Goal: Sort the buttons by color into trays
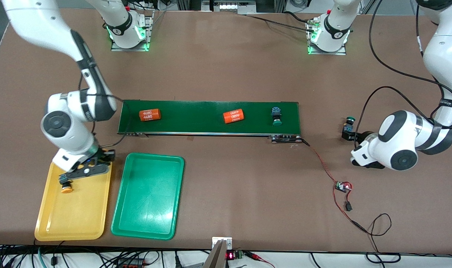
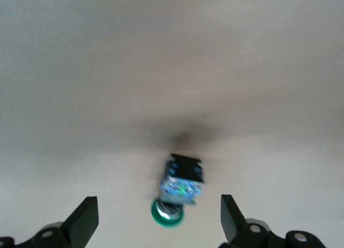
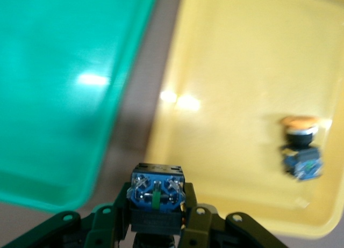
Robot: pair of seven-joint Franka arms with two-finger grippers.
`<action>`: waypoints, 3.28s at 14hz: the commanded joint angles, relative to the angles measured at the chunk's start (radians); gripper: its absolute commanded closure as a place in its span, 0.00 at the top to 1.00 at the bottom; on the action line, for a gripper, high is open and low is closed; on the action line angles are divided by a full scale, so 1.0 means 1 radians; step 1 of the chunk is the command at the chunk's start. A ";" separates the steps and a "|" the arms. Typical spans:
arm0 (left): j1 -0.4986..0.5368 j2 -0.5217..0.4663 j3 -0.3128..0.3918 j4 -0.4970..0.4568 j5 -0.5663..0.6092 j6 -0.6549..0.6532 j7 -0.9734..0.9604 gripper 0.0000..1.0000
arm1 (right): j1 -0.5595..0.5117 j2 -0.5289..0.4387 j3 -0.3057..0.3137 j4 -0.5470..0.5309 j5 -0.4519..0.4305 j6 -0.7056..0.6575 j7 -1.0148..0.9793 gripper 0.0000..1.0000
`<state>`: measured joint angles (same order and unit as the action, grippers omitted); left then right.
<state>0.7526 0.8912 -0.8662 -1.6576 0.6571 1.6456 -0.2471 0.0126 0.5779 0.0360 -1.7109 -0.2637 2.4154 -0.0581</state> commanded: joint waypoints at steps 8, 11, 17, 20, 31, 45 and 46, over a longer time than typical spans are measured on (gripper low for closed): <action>0.228 -0.041 -0.112 -0.326 0.084 0.270 0.005 0.81 | -0.102 0.201 0.001 0.125 -0.002 0.203 -0.175 0.09; 0.223 -0.046 -0.115 -0.318 0.084 0.261 0.005 0.25 | -0.102 0.204 -0.002 0.123 -0.002 0.209 -0.183 0.57; 0.183 -0.052 -0.267 -0.164 0.069 0.016 -0.009 0.12 | -0.091 0.107 0.001 0.056 0.014 0.194 -0.177 1.00; 0.085 -0.052 -0.278 -0.108 0.000 -0.029 -0.049 0.12 | -0.083 0.013 0.016 0.027 0.024 0.041 -0.137 1.00; -0.231 -0.012 -0.257 -0.064 -0.146 0.088 -0.452 0.14 | 0.004 -0.378 0.134 -0.148 0.150 -0.379 0.156 1.00; -0.297 -0.038 -0.241 0.200 -0.143 -0.118 -0.523 1.00 | 0.010 -0.403 0.183 -0.148 0.150 -0.417 0.227 1.00; -0.291 -0.040 -0.246 0.225 -0.142 -0.119 -0.508 1.00 | 0.013 -0.405 0.188 -0.148 0.150 -0.415 0.236 1.00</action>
<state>0.4692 0.8674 -1.1073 -1.5005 0.5321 1.5723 -0.7764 0.0201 0.1891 0.2183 -1.8475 -0.1254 1.9951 0.1567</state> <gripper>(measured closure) 0.000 0.000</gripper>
